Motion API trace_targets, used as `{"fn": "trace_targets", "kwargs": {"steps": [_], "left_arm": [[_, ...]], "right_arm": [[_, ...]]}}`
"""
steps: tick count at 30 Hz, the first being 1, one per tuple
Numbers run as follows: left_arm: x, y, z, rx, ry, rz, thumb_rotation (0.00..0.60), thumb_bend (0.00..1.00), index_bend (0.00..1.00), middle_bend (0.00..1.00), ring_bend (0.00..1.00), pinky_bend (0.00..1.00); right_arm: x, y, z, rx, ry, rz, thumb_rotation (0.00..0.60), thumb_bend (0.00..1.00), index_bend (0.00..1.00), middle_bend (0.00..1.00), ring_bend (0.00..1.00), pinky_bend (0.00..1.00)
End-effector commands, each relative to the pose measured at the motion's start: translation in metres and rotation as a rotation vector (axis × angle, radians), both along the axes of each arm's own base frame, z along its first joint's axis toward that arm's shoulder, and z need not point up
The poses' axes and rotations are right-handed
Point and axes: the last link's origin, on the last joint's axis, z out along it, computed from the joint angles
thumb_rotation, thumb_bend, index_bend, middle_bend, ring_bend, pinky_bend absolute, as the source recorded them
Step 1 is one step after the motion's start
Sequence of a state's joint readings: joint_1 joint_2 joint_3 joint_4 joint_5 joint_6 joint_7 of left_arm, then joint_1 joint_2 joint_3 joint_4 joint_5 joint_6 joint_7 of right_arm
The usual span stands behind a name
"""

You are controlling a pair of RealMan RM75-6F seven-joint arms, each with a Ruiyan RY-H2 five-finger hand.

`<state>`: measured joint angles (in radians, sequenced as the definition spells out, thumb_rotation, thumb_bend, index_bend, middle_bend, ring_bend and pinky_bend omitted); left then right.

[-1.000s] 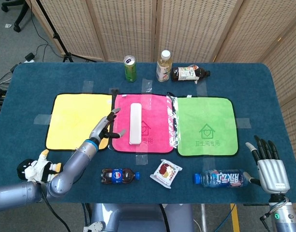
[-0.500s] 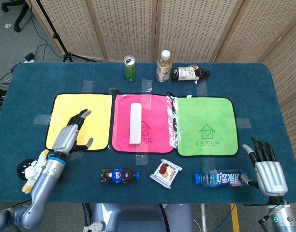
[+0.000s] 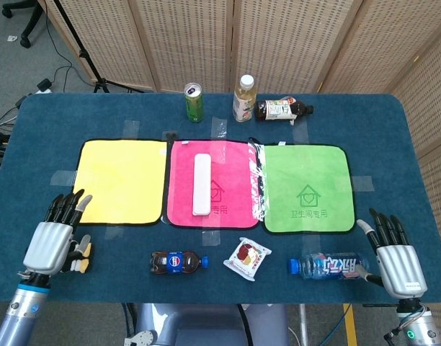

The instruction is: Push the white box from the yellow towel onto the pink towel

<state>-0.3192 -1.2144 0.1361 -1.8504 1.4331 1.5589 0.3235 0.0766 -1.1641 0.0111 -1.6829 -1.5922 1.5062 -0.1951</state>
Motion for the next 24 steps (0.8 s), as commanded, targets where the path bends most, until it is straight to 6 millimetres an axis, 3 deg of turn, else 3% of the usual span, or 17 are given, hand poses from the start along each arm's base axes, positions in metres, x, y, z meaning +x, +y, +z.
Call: {"fn": "trace_targets", "kwargs": {"steps": [1, 24], "left_arm": [[-0.005, -0.006, 0.003, -0.003, 0.01, 0.009, 0.6, 0.4, 0.04, 0.0, 0.0, 0.02], [-0.01, -0.016, 0.018, -0.012, 0.026, 0.026, 0.6, 0.38, 0.04, 0.0, 0.0, 0.02]], "right_arm": [[0.001, 0.001, 0.001, -0.001, -0.002, 0.003, 0.6, 0.0, 0.14, 0.0, 0.0, 0.0], [0.01, 0.014, 0.008, 0.0, -0.034, 0.035, 0.6, 0.0, 0.14, 0.0, 0.0, 0.0]]}}
